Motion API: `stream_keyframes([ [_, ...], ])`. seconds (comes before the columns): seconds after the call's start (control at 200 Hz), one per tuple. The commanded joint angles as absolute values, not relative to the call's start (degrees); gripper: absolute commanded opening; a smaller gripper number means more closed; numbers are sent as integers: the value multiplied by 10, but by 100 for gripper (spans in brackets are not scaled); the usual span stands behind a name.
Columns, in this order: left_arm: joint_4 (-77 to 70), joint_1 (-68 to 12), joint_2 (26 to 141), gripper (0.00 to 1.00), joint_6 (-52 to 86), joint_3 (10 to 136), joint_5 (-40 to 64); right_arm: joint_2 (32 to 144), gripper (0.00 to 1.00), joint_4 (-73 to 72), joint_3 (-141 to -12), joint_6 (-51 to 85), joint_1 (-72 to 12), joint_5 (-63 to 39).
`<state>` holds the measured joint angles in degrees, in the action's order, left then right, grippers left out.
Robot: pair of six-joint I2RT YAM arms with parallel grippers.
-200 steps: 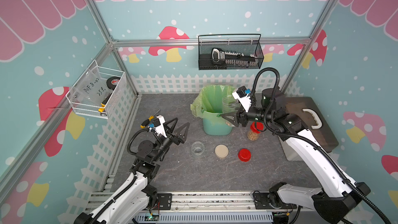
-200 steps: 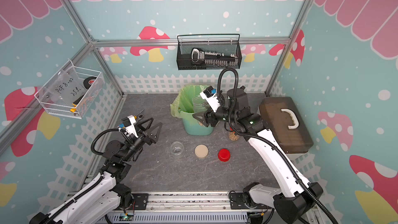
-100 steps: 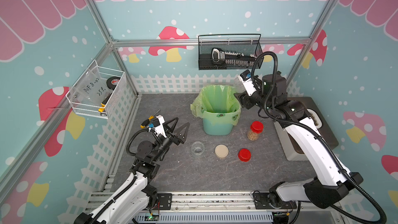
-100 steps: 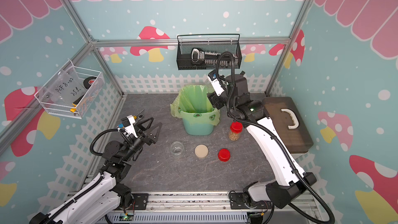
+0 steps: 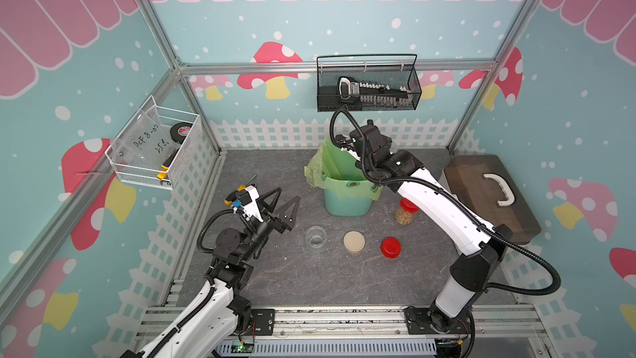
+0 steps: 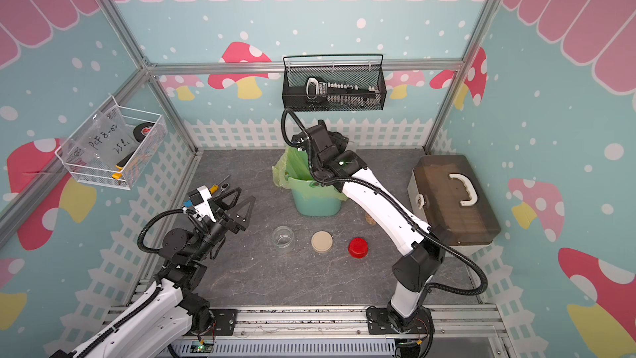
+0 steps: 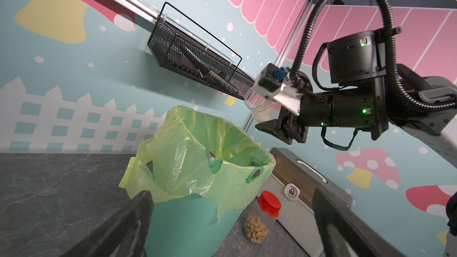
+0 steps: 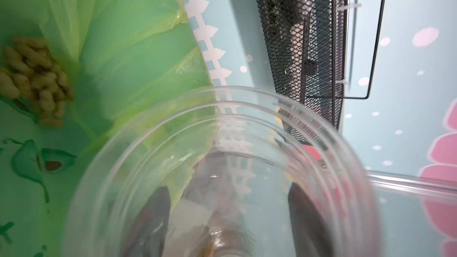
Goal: Empty moldy peanuts from jars
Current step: Pour the moldy peanuts from the jar into the trash bin.
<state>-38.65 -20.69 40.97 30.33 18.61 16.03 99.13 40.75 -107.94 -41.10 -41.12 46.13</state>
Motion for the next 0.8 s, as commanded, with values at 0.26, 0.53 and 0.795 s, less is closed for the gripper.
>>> stream_keyframes([
  [0.26, -380, -204, 397, 99, 295, 177, 147, 993, 58, 108, -959, -893, -417, 631],
  [0.53, -378, -204, 395, 99, 294, 177, 144, 1004, 58, 99, -964, -942, -419, 617],
  [0.795, -376, -204, 395, 99, 293, 178, 144, 1006, 58, 98, -972, -942, -418, 605],
])
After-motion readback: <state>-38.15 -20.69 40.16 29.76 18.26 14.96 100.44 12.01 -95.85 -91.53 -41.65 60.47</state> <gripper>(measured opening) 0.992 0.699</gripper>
